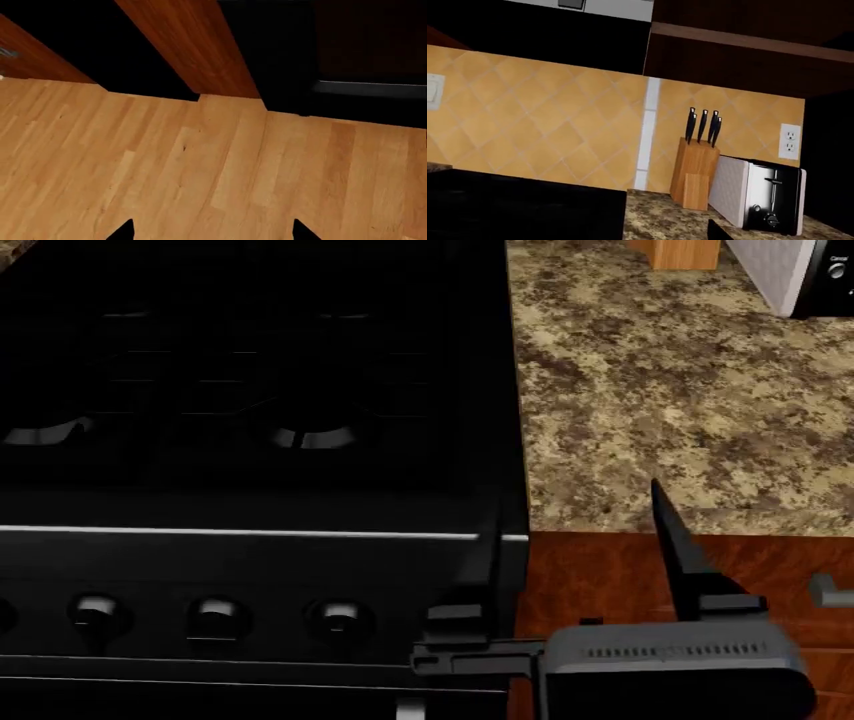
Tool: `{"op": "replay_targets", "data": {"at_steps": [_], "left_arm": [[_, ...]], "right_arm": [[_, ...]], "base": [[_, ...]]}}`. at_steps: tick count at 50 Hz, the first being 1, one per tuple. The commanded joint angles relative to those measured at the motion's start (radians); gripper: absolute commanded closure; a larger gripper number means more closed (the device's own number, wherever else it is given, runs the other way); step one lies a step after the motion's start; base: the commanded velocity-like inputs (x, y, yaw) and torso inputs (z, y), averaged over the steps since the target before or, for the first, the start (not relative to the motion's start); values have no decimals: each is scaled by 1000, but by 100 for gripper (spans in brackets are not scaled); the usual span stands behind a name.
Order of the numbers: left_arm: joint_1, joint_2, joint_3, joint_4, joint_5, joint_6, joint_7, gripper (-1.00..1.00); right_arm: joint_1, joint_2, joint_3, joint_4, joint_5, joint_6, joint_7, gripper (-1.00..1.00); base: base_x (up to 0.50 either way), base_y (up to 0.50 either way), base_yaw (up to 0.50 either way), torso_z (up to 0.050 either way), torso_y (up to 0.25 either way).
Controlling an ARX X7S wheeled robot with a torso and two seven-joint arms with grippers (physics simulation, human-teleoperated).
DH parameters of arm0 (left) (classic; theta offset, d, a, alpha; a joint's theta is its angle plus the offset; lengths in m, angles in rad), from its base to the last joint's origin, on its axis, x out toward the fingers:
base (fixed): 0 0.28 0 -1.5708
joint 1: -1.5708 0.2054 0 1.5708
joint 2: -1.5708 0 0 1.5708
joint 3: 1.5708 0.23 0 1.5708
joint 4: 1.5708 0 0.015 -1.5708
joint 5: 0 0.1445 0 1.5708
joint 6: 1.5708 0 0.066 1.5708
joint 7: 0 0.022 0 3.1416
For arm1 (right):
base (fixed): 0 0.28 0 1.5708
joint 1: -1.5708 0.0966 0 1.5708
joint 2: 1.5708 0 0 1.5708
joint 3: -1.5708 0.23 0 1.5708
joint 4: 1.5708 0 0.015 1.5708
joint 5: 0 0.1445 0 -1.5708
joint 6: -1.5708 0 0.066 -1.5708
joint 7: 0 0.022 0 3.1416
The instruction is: Press the stop button on the microwave
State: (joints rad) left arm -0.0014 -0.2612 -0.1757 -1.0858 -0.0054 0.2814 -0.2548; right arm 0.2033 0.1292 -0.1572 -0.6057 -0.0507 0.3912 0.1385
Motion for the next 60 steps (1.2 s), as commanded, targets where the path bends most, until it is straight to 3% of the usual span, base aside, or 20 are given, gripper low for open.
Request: {"op": "replay_targets", "data": {"at_steps": [1, 24, 38, 48, 60], "left_arm": [[34, -11, -99, -223, -16, -64, 13, -100], [49, -9, -123, -223, -24, -89, 31, -100], [49, -9, -123, -223, -24, -89, 31, -100], [49, -9, -123, -223, -24, -89, 31, -100], [49, -9, -123, -223, -24, -89, 31, -100]], "right_arm": [[34, 8, -24, -131, -8, 88, 7, -100], [336, 0, -65, -324, -31, 410, -4, -100], [936, -80, -8, -297, 52, 881, -93, -100], [1236, -109, -8, 39, 92, 865, -93, -100], [1340, -110, 5, 320, 146, 737, -22, -100]], "base": [[0, 0, 0, 0, 0], [0, 0, 0, 0, 0], [0, 0, 0, 0, 0], [0, 0, 0, 3, 4], [0, 0, 0, 48, 124]]}}
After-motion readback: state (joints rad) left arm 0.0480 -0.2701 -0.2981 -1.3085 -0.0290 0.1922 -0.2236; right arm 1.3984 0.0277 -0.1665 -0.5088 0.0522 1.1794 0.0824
